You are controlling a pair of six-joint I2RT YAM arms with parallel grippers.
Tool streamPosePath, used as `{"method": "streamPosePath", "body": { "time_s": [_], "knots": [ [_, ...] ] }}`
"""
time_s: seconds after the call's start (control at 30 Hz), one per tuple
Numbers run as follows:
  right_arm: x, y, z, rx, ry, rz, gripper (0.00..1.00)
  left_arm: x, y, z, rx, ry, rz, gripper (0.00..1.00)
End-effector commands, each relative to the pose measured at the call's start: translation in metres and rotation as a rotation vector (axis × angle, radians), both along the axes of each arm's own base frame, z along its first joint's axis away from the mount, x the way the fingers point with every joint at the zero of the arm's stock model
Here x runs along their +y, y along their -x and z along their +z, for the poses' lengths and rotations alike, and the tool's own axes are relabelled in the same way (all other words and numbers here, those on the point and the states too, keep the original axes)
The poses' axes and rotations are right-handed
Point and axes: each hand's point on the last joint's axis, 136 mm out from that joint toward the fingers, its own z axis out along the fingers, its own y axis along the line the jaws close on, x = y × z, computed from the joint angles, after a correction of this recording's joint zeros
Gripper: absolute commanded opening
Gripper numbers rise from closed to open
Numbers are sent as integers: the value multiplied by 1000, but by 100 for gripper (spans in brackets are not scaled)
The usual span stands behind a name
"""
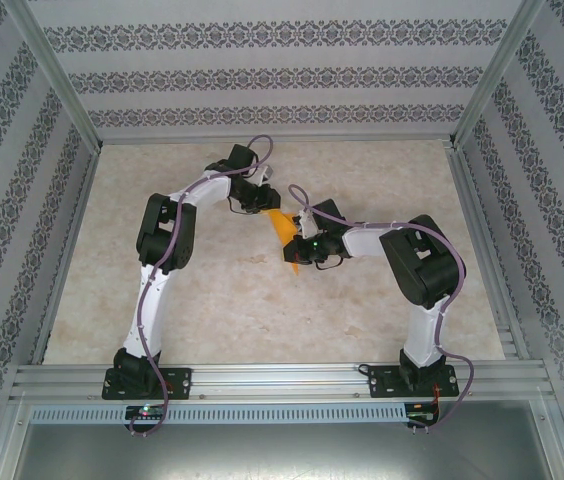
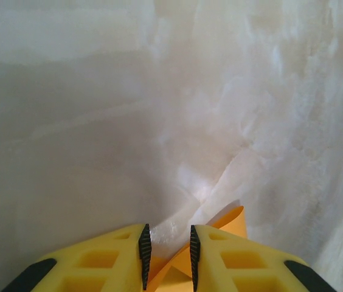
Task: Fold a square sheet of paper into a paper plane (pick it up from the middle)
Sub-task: Fold the wing for the fifth time at the center of the table.
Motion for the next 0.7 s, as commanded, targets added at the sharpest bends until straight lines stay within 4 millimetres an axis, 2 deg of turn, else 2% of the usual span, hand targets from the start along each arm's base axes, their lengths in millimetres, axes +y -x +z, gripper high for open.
{"method": "streamPosePath", "body": {
  "time_s": [0.0, 0.17, 0.27, 0.53, 0.67],
  "knots": [
    [-30, 45, -49, 184, 174, -7, 0, 24, -11, 3, -44, -89, 42, 29],
    [-29, 45, -51, 184, 168, -8, 0, 21, -9, 57, -124, -34, 52, 30],
    [-29, 46, -51, 183, 167, -6, 0, 14, 5, 73, -116, 39, 42, 31],
    [-31, 47, -49, 175, 178, 0, 0, -20, 58, 68, -9, 174, -62, 30],
    [-30, 45, -47, 171, 177, -1, 0, -35, 69, 51, 46, 198, -97, 29]
  ]
}}
